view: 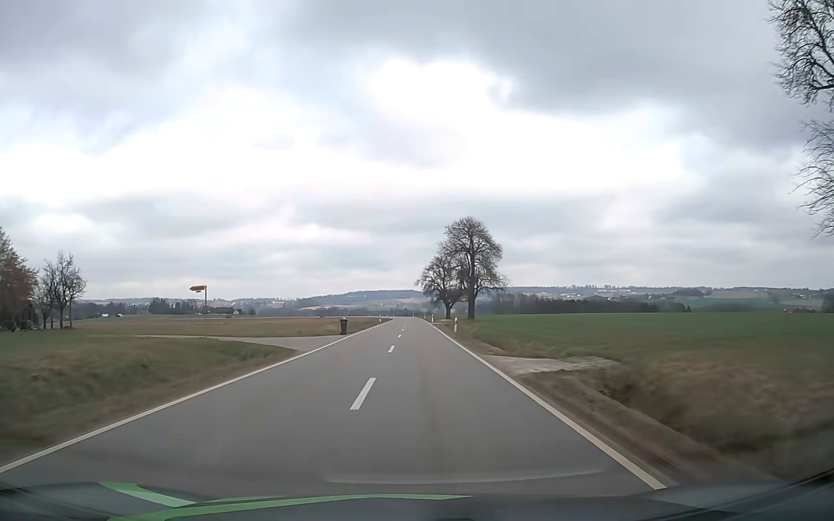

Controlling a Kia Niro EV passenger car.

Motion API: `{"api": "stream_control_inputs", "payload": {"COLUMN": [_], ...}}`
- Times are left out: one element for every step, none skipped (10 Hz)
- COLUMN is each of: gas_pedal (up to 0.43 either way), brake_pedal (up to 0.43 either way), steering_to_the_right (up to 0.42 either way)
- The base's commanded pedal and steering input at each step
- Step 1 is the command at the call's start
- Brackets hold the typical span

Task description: Follow the waypoints while adhering to traffic rules and regulations

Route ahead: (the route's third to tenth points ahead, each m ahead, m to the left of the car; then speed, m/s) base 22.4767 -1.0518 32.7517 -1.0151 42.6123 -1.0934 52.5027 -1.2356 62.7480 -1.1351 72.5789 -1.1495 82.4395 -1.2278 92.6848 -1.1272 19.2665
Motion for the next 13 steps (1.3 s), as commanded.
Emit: {"api": "stream_control_inputs", "payload": {"gas_pedal": [0.209,0.209,0.197,0.197,0.189,0.189,0.189,0.177,0.177,0.177,0.177,0.177,0.177], "brake_pedal": [0.0,0.0,0.0,0.0,0.0,0.0,0.0,0.0,0.0,0.0,0.0,0.0,0.0], "steering_to_the_right": [0.006,0.005,0.005,0.005,0.004,0.001,-0.001,-0.001,-0.001,-0.001,-0.001,-0.001,-0.003]}}
